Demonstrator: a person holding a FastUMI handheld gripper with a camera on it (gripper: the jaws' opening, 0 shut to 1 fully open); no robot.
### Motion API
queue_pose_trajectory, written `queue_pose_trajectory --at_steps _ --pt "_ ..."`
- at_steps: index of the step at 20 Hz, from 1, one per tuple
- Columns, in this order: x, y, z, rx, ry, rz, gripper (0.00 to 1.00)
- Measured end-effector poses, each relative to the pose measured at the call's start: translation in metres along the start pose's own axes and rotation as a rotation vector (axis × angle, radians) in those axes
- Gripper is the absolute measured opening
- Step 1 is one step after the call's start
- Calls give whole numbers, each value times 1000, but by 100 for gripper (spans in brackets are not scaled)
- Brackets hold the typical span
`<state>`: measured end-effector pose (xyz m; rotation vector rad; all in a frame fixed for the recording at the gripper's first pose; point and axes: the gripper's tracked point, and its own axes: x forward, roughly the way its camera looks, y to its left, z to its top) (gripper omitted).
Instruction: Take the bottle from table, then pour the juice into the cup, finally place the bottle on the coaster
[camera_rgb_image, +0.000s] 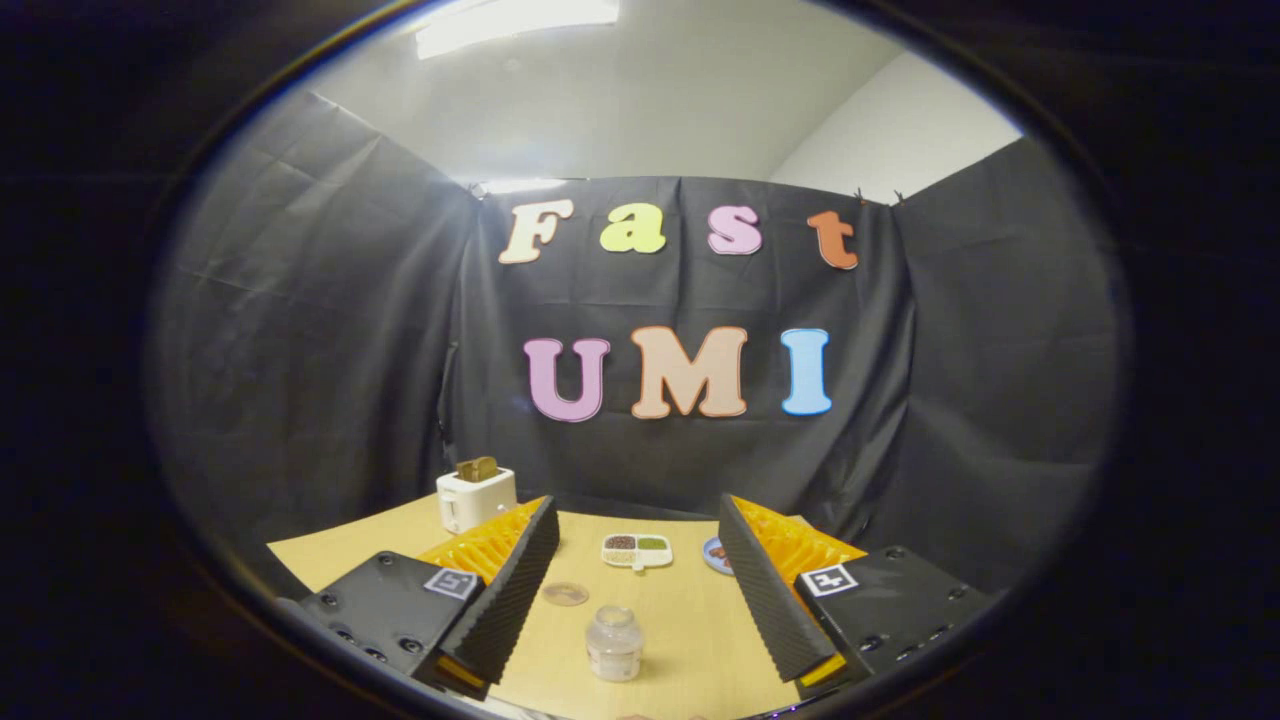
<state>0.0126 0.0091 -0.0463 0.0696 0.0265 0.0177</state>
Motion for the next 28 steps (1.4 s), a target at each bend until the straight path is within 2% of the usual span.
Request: queue_pose_trajectory --at_steps 12,22,28 --pt "-10 -16 -98 175 71 32 99" --pt "-11 -12 -193 101 117 50 98" --pt "4 4 -233 120 126 59 97"
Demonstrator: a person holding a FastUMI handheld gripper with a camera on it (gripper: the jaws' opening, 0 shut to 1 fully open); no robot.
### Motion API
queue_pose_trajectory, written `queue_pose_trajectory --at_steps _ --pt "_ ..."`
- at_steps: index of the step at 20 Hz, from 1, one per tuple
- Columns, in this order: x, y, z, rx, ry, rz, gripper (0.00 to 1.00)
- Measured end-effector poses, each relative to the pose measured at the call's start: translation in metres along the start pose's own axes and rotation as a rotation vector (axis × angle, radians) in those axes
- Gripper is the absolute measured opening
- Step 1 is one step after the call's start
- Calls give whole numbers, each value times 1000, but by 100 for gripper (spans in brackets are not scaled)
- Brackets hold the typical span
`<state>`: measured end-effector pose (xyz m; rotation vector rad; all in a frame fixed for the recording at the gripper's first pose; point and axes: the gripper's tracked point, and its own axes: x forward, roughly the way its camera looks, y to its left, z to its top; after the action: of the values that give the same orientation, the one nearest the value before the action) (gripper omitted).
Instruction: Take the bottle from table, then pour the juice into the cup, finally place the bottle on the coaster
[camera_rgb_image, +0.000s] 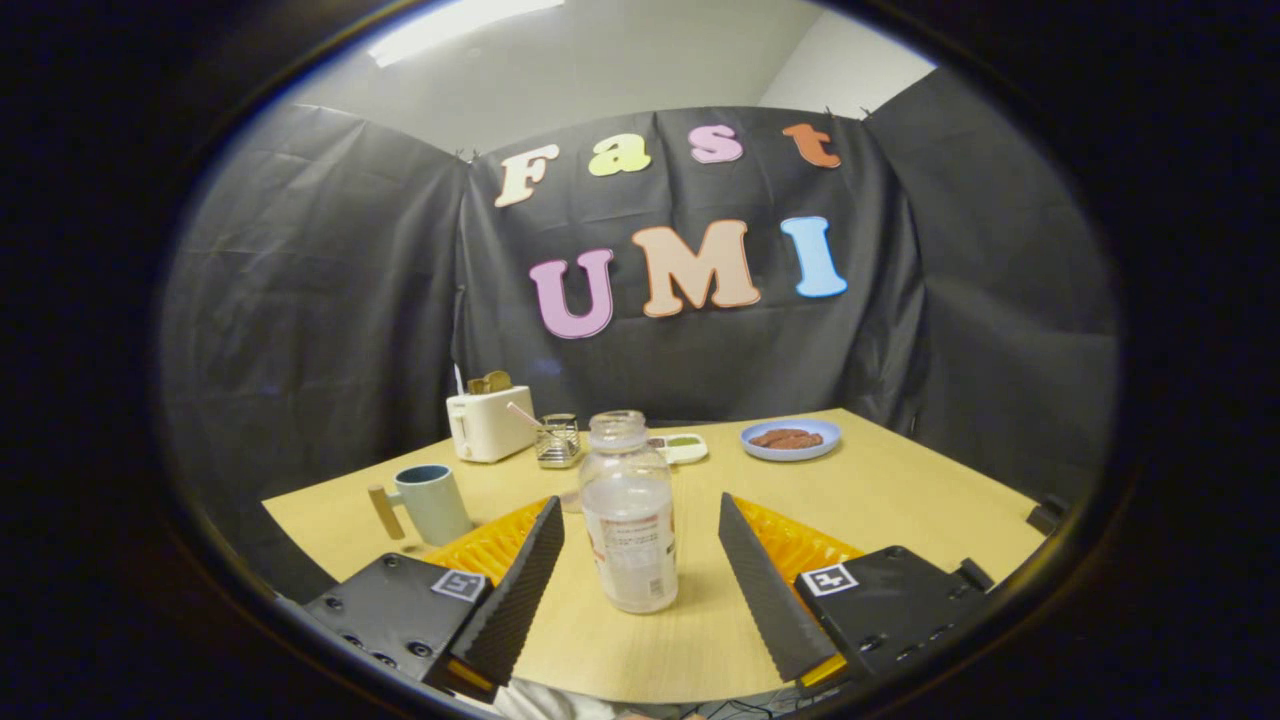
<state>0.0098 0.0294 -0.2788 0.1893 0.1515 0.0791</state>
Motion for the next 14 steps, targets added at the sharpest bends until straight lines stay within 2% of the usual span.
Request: queue_pose_trajectory --at_steps 14 --pt "56 3 -52 2 88 -24 98"
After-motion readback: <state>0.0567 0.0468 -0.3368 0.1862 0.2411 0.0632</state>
